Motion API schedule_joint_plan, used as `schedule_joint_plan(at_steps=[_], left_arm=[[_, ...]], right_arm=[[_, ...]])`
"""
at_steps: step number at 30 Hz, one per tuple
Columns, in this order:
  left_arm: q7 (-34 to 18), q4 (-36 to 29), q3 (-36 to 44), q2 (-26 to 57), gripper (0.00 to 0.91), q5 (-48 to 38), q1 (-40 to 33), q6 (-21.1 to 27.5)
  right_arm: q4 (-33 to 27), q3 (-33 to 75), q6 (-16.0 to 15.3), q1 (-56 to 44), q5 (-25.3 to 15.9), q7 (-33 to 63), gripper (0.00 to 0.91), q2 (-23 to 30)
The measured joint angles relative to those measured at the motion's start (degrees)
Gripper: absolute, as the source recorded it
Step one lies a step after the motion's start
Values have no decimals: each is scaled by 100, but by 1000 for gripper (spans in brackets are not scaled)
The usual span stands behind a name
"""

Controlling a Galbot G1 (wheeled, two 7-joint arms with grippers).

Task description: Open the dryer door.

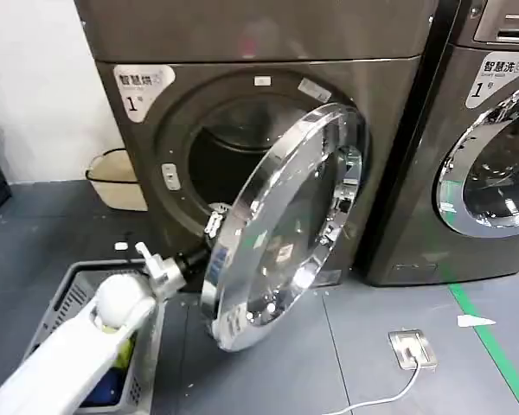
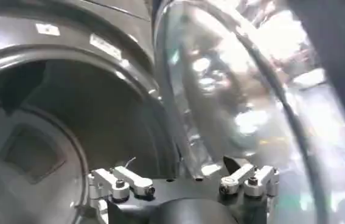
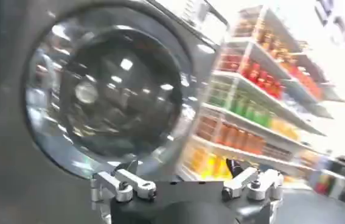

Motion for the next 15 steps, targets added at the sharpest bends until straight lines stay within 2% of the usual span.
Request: schedule_joint_plan(at_steps=[8,15], left_arm=[[-10,166,407,-171,907,-18,-365,-45],[-61,347,811,-421,907,-7,-746,-71]], right_arm=[[-426,423,145,134,-245,297,907,386],[-534,742,90,281,-571,855,907,686]])
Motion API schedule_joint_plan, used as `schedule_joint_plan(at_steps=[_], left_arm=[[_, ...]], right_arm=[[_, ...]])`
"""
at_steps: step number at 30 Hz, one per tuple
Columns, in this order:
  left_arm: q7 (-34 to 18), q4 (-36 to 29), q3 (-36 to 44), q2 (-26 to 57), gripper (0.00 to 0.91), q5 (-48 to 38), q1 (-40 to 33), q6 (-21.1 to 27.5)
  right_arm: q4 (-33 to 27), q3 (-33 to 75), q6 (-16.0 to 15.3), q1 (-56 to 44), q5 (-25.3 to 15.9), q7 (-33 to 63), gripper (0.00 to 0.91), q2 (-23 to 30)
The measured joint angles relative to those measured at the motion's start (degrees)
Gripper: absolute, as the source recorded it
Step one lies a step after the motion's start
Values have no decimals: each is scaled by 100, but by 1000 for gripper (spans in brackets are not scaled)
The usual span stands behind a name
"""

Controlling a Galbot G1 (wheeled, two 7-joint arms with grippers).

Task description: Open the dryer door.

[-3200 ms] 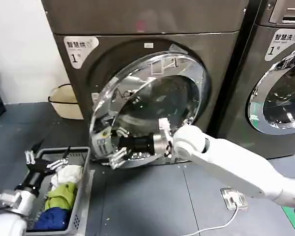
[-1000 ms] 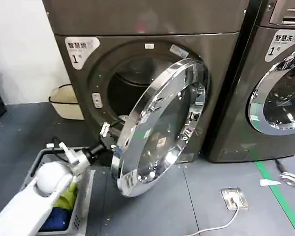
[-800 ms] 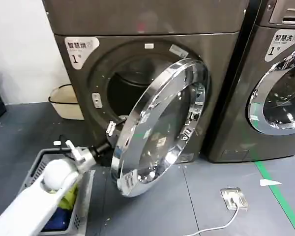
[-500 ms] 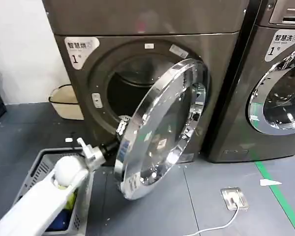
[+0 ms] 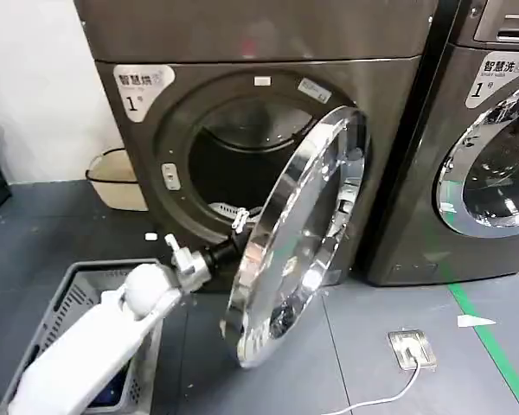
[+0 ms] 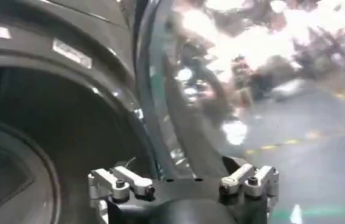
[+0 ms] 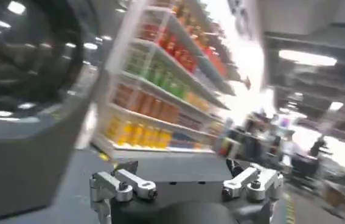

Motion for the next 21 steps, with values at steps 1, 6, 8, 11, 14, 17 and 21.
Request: schedule_joint_plan(at_steps=[1,6,8,11,14,17,21], left_arm=[[-6,37,72,-53,907,8,-60,-8],[-72,266,413,-325,907,16,-365,-11],[-85,358,545,-444,907,17,-492,-13],[-98,517,727,-626,907,43,-661,-23],[-126,676,880,-799,907,79,-794,-21],[-169,824,1006,-974,907,123,-891,-14],[-220,1031,1117,-1236,907,154,-1006,7]], right_arm=[[-8,40,-43,17,-58,74,907,48],[-121,307,-151,88,-307,357,907,268],[-183,414,-81,89,-373,345,907,288],[-270,580,41,54,-511,217,907,277],[-357,753,154,-22,-678,137,907,213],[-495,935,347,-159,-699,122,907,56],[-736,1134,459,-346,-703,127,907,-219]])
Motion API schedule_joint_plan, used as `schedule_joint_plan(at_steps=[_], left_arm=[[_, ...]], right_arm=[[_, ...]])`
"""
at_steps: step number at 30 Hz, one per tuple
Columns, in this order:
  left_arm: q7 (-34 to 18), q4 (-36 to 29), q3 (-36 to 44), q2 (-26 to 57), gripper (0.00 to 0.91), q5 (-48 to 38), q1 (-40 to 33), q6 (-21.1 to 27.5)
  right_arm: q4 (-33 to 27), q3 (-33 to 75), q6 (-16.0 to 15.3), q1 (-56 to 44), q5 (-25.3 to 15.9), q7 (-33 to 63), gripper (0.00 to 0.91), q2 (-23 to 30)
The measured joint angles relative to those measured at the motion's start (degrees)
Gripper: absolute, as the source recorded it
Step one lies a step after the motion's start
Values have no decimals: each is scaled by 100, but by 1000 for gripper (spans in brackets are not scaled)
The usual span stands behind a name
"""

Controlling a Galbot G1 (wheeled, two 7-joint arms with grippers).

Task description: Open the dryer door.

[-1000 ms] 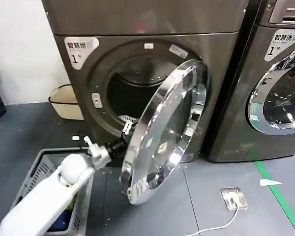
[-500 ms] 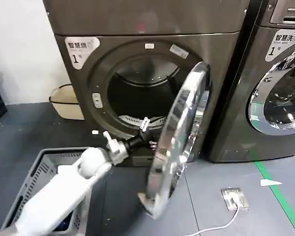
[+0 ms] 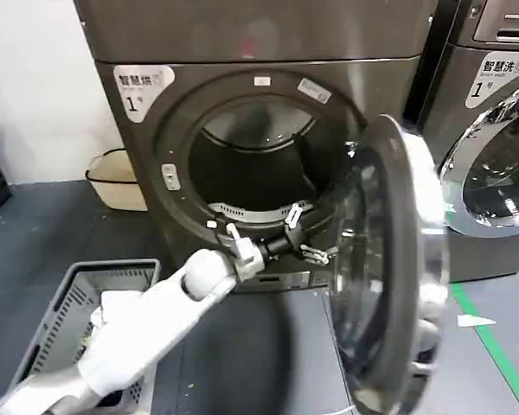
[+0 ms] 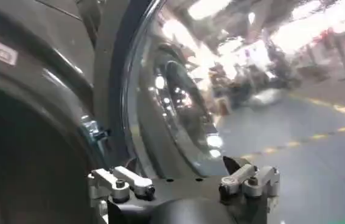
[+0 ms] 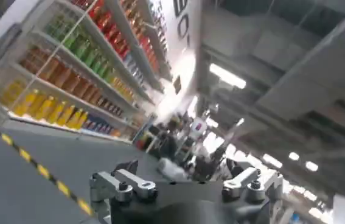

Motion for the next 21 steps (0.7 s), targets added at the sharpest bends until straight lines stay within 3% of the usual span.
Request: schedule_joint_plan(at_steps=[8,21], left_arm=[[-72,412,129,-521,907,97,-214,41],[-178,1061,246,-1243,907,186,-530,142]], right_arm=[[-198,181,-88,-162,0,-13,907,-338],[-85,191,-357,-132,123,-22,907,-356]])
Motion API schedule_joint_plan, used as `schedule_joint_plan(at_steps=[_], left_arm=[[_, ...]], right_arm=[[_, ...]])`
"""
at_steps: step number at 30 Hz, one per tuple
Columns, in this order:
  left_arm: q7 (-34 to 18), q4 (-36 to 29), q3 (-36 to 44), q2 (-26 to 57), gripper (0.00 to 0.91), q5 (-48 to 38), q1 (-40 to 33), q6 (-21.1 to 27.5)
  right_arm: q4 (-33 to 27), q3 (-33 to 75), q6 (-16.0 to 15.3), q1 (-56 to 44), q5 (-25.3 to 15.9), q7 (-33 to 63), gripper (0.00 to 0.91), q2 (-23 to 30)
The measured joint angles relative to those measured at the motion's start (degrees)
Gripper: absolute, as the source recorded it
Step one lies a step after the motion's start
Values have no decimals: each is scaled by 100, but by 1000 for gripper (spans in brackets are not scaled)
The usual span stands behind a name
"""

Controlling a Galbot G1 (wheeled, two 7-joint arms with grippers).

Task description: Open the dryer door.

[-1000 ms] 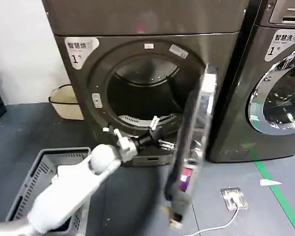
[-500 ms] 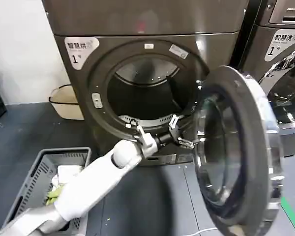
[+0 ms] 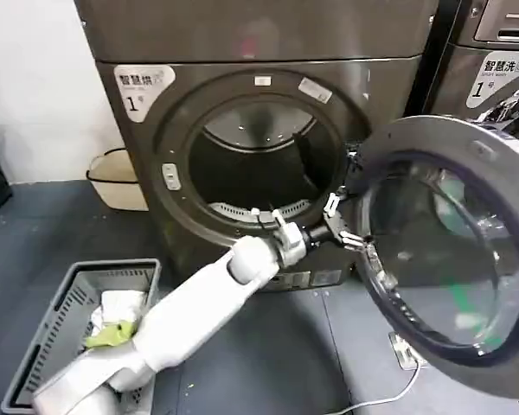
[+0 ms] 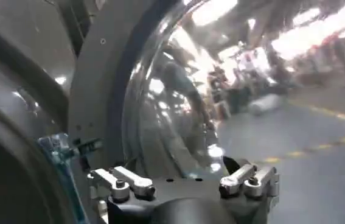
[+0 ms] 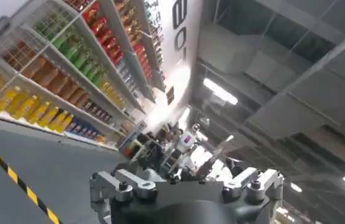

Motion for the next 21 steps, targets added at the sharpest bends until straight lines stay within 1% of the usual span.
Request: schedule_joint_plan(at_steps=[9,21], left_arm=[[2,164,113,-291,907,5,-55,14],[25,142,152,-328,907,7,-13,9]], right_arm=[[97,43,-68,-16,26,-4,907,-5],[113,43,-107,-29,61,-18,907,-23]])
